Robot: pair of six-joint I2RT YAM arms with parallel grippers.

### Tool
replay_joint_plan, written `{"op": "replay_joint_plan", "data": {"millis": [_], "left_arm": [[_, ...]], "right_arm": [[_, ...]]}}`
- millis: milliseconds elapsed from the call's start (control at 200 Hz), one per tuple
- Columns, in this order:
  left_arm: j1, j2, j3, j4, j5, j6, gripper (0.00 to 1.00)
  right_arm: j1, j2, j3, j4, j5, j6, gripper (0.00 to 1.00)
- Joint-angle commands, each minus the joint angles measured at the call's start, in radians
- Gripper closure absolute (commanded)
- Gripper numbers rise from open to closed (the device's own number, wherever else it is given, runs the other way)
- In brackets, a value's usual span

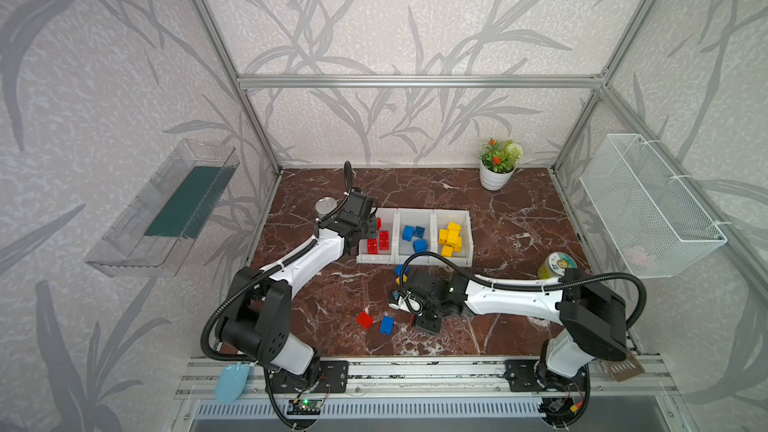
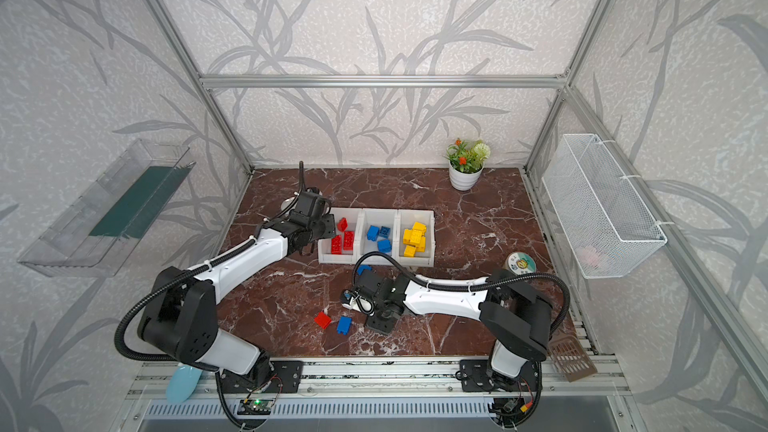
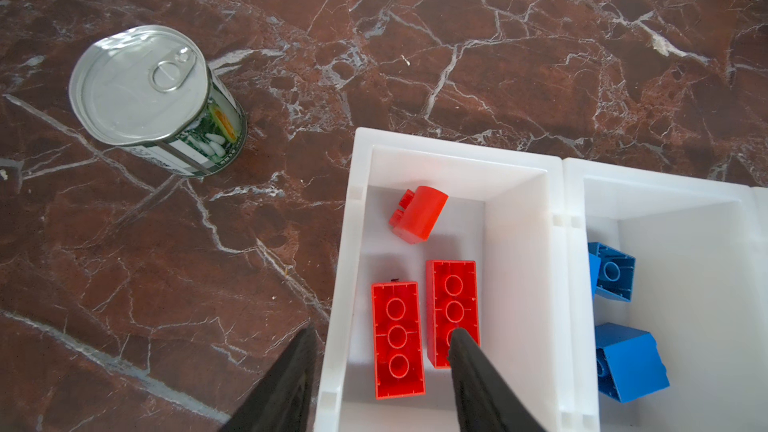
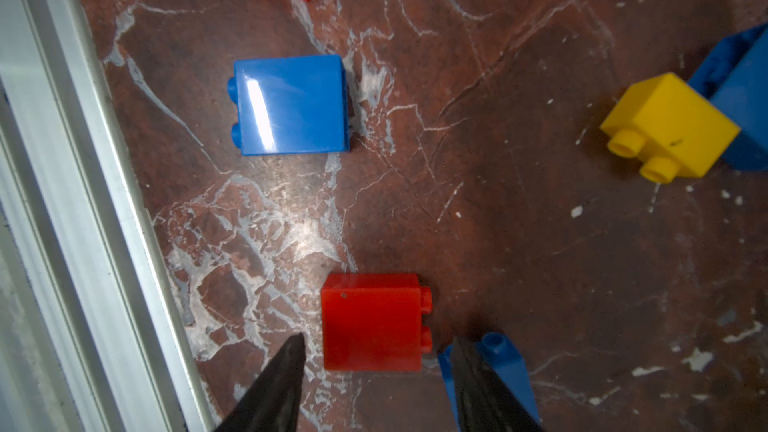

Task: Sort the legos into containers by color
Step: 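Grasp a red brick on the table with the right gripper while the left hovers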

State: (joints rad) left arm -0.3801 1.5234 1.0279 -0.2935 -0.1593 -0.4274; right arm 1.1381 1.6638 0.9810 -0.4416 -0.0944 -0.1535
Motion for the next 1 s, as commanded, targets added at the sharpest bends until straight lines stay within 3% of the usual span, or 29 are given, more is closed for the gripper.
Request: {"op": "replay_joint_plan", "data": {"millis": [0, 320, 660, 995], "left_arm": [[0.007, -0.037, -0.009, 0.009, -0.017, -0.02, 0.46], [0.012, -0.036, -0.017, 0.012, -0.011, -0.025, 0.45], [0.013, -0.037, -0.011, 0.016, -0.006, -0.028, 0.45], [0.017, -0.061, -0.027, 0.012, -0.015, -0.029, 0.45]], "right_arm": [[0.008, 0.025, 0.03, -0.011, -0.004, -0.013, 0.43], [0.008, 0.075, 0.022, 0.008, -0.004, -0.005, 0.46], [0.008, 0.093, 0.028, 0.006, -0.001, -0.011, 0.61], [0.0, 0.069, 0.079, -0.023, 0.028, -0.064, 0.66]]}}
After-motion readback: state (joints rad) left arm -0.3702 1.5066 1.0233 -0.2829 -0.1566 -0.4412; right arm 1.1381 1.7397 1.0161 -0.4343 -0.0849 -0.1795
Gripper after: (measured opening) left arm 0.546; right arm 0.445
